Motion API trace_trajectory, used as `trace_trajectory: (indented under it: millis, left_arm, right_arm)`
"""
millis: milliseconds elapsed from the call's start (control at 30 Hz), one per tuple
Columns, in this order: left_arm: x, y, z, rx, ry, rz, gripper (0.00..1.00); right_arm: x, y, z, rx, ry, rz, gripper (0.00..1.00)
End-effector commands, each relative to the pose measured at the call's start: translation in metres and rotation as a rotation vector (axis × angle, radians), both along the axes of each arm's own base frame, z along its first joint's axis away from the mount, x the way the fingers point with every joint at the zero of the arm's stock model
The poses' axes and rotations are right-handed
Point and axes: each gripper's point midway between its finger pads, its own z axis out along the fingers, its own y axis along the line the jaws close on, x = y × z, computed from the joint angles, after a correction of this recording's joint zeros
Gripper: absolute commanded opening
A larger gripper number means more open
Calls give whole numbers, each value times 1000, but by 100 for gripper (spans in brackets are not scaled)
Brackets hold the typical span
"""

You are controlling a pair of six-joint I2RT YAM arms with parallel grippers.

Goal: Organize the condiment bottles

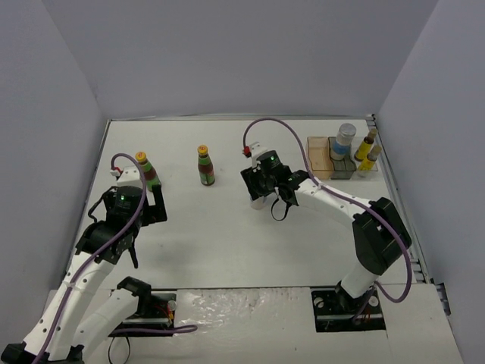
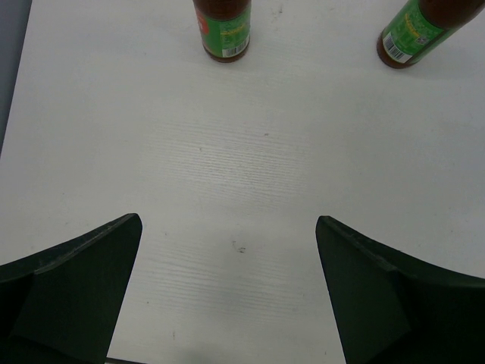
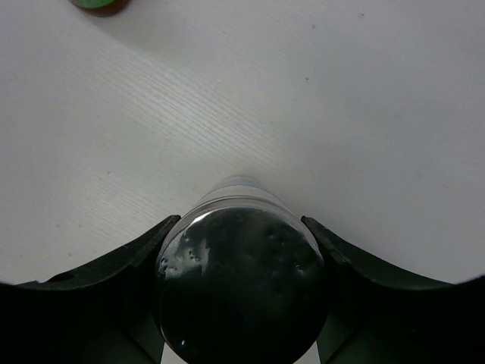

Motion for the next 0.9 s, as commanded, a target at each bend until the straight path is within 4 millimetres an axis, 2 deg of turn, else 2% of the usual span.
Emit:
trace_trajectory:
  millis: [0, 33, 100, 200, 267, 400, 467, 533, 633, 867]
  left_arm:
    - [10, 1, 19, -19, -86, 8, 97]
    - [10, 2, 19, -20, -88, 10, 97]
    - [10, 3, 19, -20, -85, 13, 97]
    - [11, 3, 19, -21, -83, 15, 97]
    - [11, 3, 18, -23, -80, 14, 97]
    - [10, 4, 19, -24, -85, 18, 97]
    - [10, 4, 19, -27, -88, 19, 97]
    - [10, 4, 20, -27, -89, 20, 97]
    - [10, 5, 19, -24, -86, 23, 97]
    - [9, 5, 21, -29, -95, 25, 97]
  right_arm:
    - [33, -54, 72, 79, -183, -158, 7]
    - [36, -66, 84, 89, -204, -179, 4]
    - [48, -102, 114, 97, -263, -259, 2]
    - [63, -135, 155, 103, -350, -325, 1]
    - [74, -179, 164, 92, -352, -426, 0]
    - [95, -246, 184, 97, -388, -593, 0]
    - [105, -265, 186, 103, -390, -637, 0]
    - [116, -289, 181, 94, -383, -682, 0]
    - [131, -309, 171, 102, -364, -702, 0]
    - [151, -325, 134, 83, -316, -730, 0]
